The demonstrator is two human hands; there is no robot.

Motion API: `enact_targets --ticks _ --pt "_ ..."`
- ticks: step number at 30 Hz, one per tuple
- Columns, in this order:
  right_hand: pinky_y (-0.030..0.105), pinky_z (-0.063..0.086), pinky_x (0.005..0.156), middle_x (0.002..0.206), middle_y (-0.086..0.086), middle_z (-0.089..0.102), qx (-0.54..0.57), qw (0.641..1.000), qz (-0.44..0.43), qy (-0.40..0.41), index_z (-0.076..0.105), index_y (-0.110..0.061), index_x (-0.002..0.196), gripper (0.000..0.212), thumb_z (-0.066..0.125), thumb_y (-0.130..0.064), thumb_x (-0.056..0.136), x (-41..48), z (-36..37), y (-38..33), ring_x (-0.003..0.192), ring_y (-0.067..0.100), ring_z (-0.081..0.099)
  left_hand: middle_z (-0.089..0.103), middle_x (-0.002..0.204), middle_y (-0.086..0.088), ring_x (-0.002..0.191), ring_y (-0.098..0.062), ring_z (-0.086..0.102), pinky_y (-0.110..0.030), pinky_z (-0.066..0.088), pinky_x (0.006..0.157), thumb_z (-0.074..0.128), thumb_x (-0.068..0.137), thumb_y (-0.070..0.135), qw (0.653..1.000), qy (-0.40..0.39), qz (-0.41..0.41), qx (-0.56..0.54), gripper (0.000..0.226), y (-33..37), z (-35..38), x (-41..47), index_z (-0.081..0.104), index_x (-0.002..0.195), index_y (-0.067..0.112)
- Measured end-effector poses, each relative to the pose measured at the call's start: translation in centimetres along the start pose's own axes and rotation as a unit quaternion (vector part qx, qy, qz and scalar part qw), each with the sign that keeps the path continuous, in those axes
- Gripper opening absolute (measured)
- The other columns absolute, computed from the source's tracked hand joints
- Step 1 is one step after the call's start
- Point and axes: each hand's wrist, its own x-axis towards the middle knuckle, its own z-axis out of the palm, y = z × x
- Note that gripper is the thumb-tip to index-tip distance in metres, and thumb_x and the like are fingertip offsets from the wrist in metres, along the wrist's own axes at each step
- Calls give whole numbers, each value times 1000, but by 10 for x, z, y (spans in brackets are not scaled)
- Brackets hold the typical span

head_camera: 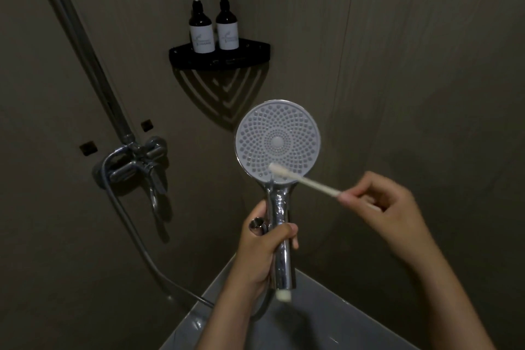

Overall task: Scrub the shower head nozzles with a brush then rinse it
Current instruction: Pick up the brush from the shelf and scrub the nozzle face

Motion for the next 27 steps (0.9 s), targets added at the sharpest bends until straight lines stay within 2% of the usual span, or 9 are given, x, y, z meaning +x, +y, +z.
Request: enact_targets --ticks 3,6,10,14,18,21,23,25,27 --pt "22 37 55 68 19 58 -24 999 4 -31 61 -2 72 19 71 -17 76 0 7 1 59 11 46 51 55 -7 45 -15 52 -21 43 44 71 55 7 1000 1 0 0 29 0 0 0 60 82 12" --pt "29 36 57 69 19 59 -32 999 -7 15 61 -5 72 18 70 -18 79 3 5 4 60 14 46 51 56 -3 47 -15 52 -22 44 45 70 58 5 1000 -23 -3 -1 43 2 -1 0 62 100 9" --pt "32 38 58 68 14 59 -38 997 -21 66 61 -5 73 18 69 -19 80 7 0 7 61 26 49 51 56 -4 48 -15 52 -22 45 46 64 65 0 1000 -21 -7 -3 38 2 -2 1 63 101 13" --pt "26 38 54 68 10 59 -50 991 -39 120 59 -4 73 20 67 -20 82 7 -2 12 60 19 50 49 55 -7 47 -14 51 -21 44 45 63 64 0 1000 -18 1 -5 34 4 -1 1 64 95 14" --pt "16 42 55 73 0 63 -34 983 -49 173 59 -3 76 18 66 -17 84 7 -6 14 64 5 55 49 55 -6 47 -14 51 -21 43 45 63 64 0 1000 -11 1 2 39 3 -1 2 63 101 13" --pt "27 43 58 70 5 60 -21 976 -46 212 59 -4 77 17 64 -17 85 7 -8 15 63 11 54 49 56 -6 48 -15 52 -21 44 45 65 64 1 1000 -11 -10 2 41 2 -1 2 63 103 12" --pt "30 40 57 69 10 57 -14 979 -42 200 59 -9 74 14 64 -16 85 7 -13 14 61 15 50 50 56 -6 48 -15 52 -22 44 46 70 60 5 1000 -9 -4 5 41 2 0 2 62 100 10" --pt "25 36 55 65 12 54 -12 991 -27 127 59 -7 71 14 67 -13 82 6 -14 11 57 11 45 50 55 -6 47 -15 52 -21 43 45 72 56 10 1000 -6 7 10 42 2 0 3 61 96 9" --pt "20 36 53 64 20 55 -10 999 -5 34 59 -1 71 14 69 -8 79 4 -9 7 57 12 44 49 54 -7 47 -14 51 -20 42 45 69 59 6 1000 -3 9 14 38 3 0 4 61 96 9"
